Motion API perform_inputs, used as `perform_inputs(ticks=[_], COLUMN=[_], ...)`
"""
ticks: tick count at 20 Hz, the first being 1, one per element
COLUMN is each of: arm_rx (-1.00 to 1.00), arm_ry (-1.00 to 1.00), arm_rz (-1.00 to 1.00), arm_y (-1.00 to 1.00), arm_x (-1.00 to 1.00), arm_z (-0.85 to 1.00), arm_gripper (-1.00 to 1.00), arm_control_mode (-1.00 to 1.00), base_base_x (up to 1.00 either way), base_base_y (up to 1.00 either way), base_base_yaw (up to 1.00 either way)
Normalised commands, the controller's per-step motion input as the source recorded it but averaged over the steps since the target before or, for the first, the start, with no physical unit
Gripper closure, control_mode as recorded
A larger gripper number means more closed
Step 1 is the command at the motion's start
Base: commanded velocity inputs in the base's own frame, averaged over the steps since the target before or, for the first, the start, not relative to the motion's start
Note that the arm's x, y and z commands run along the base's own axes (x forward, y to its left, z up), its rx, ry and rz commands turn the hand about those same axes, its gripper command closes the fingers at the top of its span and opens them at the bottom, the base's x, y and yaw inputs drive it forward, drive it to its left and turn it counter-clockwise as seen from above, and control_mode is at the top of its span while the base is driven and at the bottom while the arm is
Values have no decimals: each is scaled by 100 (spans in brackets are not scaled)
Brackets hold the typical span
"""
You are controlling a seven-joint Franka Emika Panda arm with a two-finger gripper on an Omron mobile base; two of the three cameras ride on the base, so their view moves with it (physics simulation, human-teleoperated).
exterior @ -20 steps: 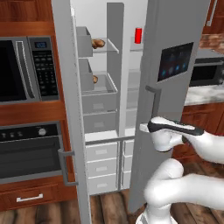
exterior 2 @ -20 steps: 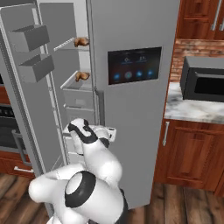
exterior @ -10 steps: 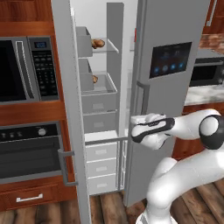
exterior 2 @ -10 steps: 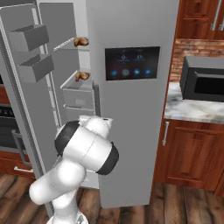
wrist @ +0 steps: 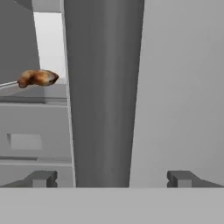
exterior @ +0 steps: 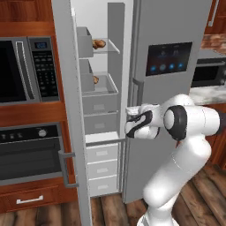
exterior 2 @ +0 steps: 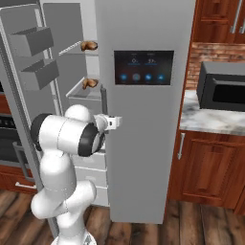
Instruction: There's a chicken drumstick in the fridge that needs to be moved to the freezer for freezing. Pick up the chicken drumstick from the fridge, place it on any shelf in the freezer, and close the fridge and freezer doors when done.
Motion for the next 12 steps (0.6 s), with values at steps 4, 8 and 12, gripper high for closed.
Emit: perform_inputs(ticks=[4,8,12], arm_rx=[-12,-10,-6], arm_ry=[0,0,1], arm_rz=[-19,-17,-13], arm_y=[53,41,16], arm_x=[54,53,44], arm_z=[37,34,35], arm_gripper=[-100,-100,-100], arm_control_mode=[-100,-100,-100], base_base_x=[0,0,0], base_base_y=[0,0,0], base_base_yaw=[0,0,0])
